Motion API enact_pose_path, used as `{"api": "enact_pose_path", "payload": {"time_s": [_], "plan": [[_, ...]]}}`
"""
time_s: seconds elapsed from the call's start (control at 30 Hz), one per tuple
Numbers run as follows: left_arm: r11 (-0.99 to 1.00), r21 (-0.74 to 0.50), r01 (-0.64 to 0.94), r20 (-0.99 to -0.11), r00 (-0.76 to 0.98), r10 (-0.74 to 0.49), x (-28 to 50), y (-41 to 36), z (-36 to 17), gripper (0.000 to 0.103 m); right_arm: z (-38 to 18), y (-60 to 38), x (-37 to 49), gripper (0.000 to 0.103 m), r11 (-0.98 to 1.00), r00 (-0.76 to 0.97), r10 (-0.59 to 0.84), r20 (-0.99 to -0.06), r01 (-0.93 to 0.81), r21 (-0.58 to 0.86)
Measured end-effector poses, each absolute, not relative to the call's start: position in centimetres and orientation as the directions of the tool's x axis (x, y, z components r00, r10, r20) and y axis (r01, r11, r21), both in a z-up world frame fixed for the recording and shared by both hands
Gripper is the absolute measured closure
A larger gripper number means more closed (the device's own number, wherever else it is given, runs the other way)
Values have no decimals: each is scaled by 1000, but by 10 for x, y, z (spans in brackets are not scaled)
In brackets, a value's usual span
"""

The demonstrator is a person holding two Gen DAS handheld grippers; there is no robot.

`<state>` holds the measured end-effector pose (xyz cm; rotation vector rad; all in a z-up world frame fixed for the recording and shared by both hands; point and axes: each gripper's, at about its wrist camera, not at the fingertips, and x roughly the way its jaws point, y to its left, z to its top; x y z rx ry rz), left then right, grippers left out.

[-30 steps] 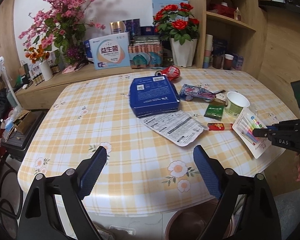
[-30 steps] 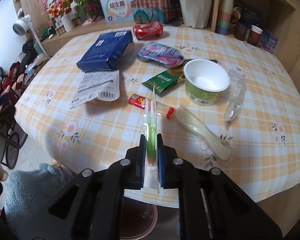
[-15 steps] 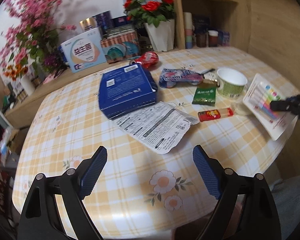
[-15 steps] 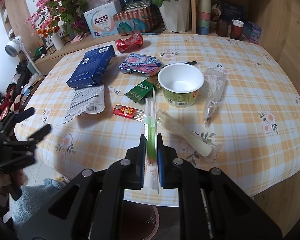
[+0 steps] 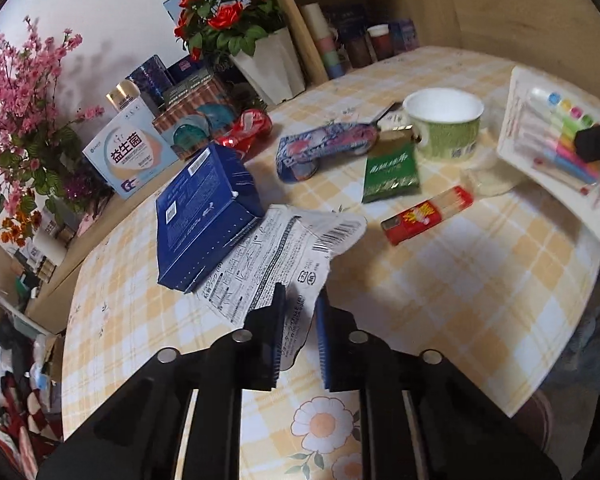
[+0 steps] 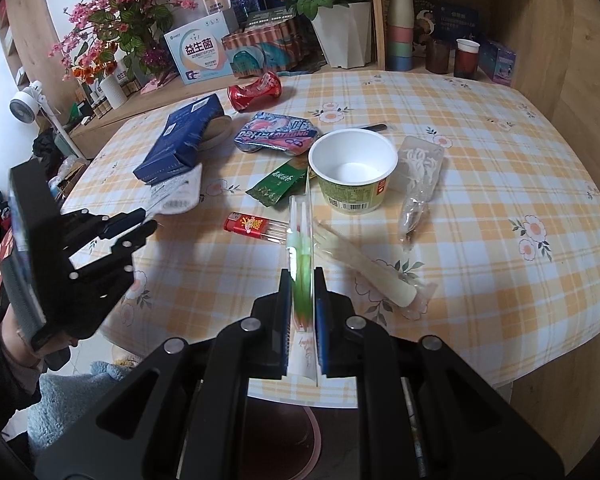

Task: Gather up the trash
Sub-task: 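Grasp the white paper strip with the left tool while the right tool carries the receipt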

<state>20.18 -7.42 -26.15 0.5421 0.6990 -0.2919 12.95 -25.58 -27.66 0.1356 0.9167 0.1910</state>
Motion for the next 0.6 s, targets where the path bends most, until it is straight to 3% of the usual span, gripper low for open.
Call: {"api": "enact_pose_path", "payload": {"time_s": [0.13,0.3,0.5,0.6], "plan": [[870,258,420,-664,731,-156,196,-51,-227,96,-271,-255,127,89,973,606,225,-763,-106,203],[926,-101,365,-630,697,-343,205,4,-173,102,-263,-254,123,89,973,623,225,-749,-108,203],[915,-198,353,-599,695,-398,200,19,-142,102,-261,-253,120,89,971,625,232,-746,-108,212],[917,-188,353,-595,701,-392,189,20,-135,102,-258,-252,116,89,970,627,239,-742,-114,217]]}}
